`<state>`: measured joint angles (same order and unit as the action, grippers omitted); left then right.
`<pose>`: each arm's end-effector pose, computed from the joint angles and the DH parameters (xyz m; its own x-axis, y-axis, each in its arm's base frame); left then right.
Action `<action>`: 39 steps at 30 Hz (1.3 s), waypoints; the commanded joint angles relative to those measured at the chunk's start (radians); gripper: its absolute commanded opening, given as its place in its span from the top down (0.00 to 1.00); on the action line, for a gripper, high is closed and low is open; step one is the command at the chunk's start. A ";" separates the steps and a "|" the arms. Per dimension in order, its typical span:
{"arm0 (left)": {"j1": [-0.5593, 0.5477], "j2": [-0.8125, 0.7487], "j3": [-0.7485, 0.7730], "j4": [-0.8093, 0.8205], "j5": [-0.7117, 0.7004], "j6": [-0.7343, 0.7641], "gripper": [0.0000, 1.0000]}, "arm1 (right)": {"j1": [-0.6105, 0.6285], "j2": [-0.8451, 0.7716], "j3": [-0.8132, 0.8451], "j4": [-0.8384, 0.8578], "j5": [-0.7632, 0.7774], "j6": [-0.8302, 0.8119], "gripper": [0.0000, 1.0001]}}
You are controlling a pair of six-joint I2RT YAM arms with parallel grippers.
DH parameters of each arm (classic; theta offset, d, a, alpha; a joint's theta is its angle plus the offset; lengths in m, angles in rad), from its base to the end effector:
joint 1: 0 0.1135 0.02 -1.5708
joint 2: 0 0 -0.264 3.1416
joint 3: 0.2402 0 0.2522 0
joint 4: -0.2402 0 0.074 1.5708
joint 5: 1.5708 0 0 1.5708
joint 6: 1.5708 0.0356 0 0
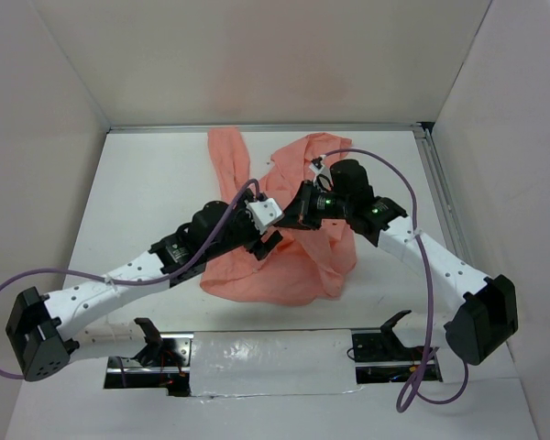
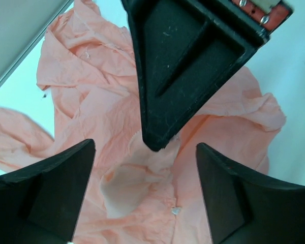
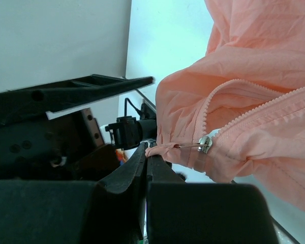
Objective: Zip up the jacket
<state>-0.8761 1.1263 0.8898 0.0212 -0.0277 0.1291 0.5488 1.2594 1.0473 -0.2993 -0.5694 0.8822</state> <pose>0.1709 -0.2035 0.3294 -0.0390 0.2478 -0.9680 0.7620 0.6341 0.1316 0.2305 0.1634 0.3210 -0.9143 0.2032 -0.3504 -0.2117 0.4979 0.8410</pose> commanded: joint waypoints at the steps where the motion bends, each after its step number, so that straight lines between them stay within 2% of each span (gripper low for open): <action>1: -0.003 0.038 0.029 0.089 0.020 0.070 0.10 | -0.010 -0.032 0.025 0.065 -0.044 0.017 1.00; 4: -0.003 0.072 0.038 0.083 0.005 0.073 0.11 | -0.023 -0.038 0.025 0.072 -0.060 0.023 1.00; 6: -0.003 0.085 0.044 0.080 0.006 0.067 0.16 | -0.026 -0.035 0.028 0.074 -0.063 0.021 1.00; 7: -0.003 0.093 0.049 0.079 0.006 0.063 0.24 | -0.023 -0.034 0.026 0.074 -0.064 0.023 1.00; 10: -0.003 0.086 0.052 0.086 0.009 0.058 0.38 | -0.029 -0.032 0.022 0.080 -0.064 0.024 1.00; 13: -0.004 0.058 0.038 0.106 0.037 0.058 0.40 | -0.030 -0.025 0.017 0.081 -0.063 0.024 1.00; 17: -0.004 0.021 0.003 0.157 0.072 0.063 0.35 | -0.030 -0.017 0.014 0.091 -0.072 0.031 1.00; 20: -0.003 0.018 -0.006 0.187 0.081 0.072 0.36 | -0.029 -0.011 0.016 0.092 -0.078 0.034 1.00; 21: -0.004 0.021 -0.009 0.195 0.080 0.078 0.39 | -0.029 -0.011 0.016 0.098 -0.081 0.034 1.00; 23: -0.003 0.039 -0.005 0.203 0.072 0.090 0.51 | -0.029 -0.012 0.017 0.098 -0.083 0.034 1.00; 25: -0.004 0.058 0.011 0.178 0.054 0.095 0.56 | -0.032 -0.012 0.020 0.095 -0.081 0.034 1.00; 27: -0.004 0.078 0.023 0.169 0.045 0.096 0.54 | -0.032 -0.012 0.020 0.101 -0.087 0.037 1.00; 28: -0.004 0.084 0.026 0.160 0.048 0.096 0.51 | -0.033 -0.012 0.022 0.101 -0.087 0.035 1.00; 29: -0.003 0.086 0.026 0.158 0.040 0.095 0.41 | -0.035 -0.011 0.023 0.101 -0.090 0.034 1.00; 33: -0.003 0.082 0.021 0.157 0.048 0.089 0.33 | -0.036 -0.011 0.028 0.097 -0.089 0.032 1.00; 37: -0.003 0.087 0.021 0.172 0.032 0.093 0.36 | -0.039 -0.012 0.028 0.098 -0.090 0.031 1.00; 39: -0.003 0.090 0.024 0.178 0.034 0.095 0.46 | -0.039 -0.011 0.028 0.098 -0.090 0.031 1.00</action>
<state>-0.8780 1.2133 0.8894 0.1360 0.0113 0.2085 0.5159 1.2556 1.0470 -0.2665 -0.6415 0.9127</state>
